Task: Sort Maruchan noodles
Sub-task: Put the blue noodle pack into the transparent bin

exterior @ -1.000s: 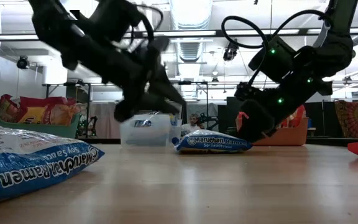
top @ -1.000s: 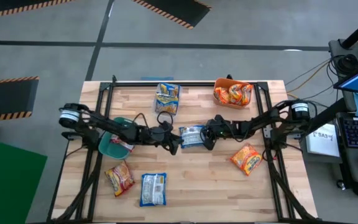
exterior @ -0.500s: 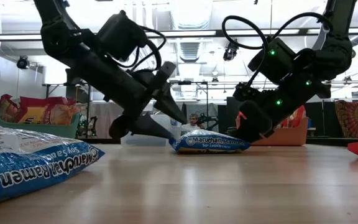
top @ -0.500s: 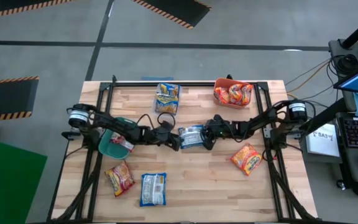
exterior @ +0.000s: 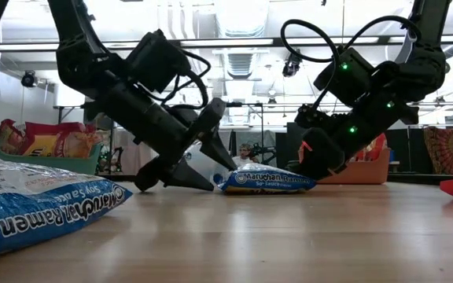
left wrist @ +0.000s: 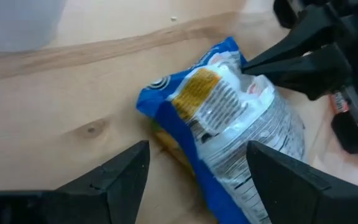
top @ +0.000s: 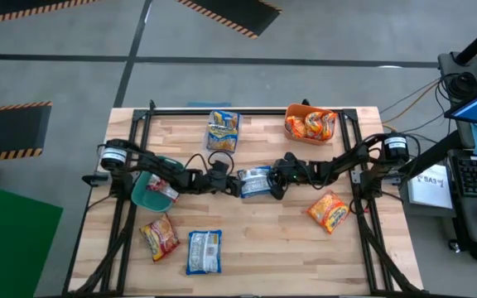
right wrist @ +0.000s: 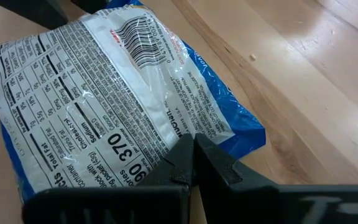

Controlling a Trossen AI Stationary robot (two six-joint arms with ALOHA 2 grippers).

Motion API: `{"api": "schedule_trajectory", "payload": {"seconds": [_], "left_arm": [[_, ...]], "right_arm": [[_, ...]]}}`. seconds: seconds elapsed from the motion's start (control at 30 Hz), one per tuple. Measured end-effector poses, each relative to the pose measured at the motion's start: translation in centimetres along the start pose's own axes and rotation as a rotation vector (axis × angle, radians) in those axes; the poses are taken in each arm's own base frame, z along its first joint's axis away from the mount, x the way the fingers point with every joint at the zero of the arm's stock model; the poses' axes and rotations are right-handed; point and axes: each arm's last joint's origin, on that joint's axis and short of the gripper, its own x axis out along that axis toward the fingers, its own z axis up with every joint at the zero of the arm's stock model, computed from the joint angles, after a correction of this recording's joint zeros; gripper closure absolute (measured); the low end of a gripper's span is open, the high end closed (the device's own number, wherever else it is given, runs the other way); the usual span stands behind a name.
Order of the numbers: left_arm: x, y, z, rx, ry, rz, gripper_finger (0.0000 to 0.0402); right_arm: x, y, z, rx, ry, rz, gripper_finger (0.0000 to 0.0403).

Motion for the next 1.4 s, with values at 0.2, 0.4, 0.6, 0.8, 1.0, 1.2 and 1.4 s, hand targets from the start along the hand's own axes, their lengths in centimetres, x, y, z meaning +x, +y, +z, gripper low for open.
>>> {"api": "schedule_trajectory", "payload": {"seconds": [0.2, 0.4, 0.6, 0.8, 1.0, 1.2, 1.4], "left_arm": [[0.2, -0.3, 0.1, -0.015, -0.020, -0.036, 0.0148], [0.2, -0.3, 0.1, -0.018, -0.021, -0.036, 0.0148], [0.3, -0.3, 0.1, -0.008, -0.034, -0.029, 0.0150], [1.7, -0.7, -0.3, 0.016, -0.052, -0.015, 0.0150], [2.6, -2.0, 0.0, 0.067, -0.029, -0.055, 0.0158], [2.6, -2.1, 0.1, 0.096, -0.017, -0.040, 0.0209], [2.6, -2.2, 0.1, 0.171, -0.019, -0.044, 0.0311]], "right_arm": [[0.0, 0.0, 0.0, -0.001, 0.000, 0.000, 0.0394], [0.0, 0.0, 0.0, -0.002, -0.001, 0.001, 0.0394], [0.0, 0.0, 0.0, -0.001, -0.004, 0.002, 0.0394], [0.0, 0.0, 0.2, 0.003, -0.021, 0.007, 0.0394], [0.0, 0.1, 0.2, 0.004, -0.027, 0.009, 0.0394], [0.0, 0.1, 0.3, -0.005, -0.029, 0.009, 0.0394], [-1.0, 0.2, 1.4, -0.011, -0.078, 0.021, 0.0394]]}}
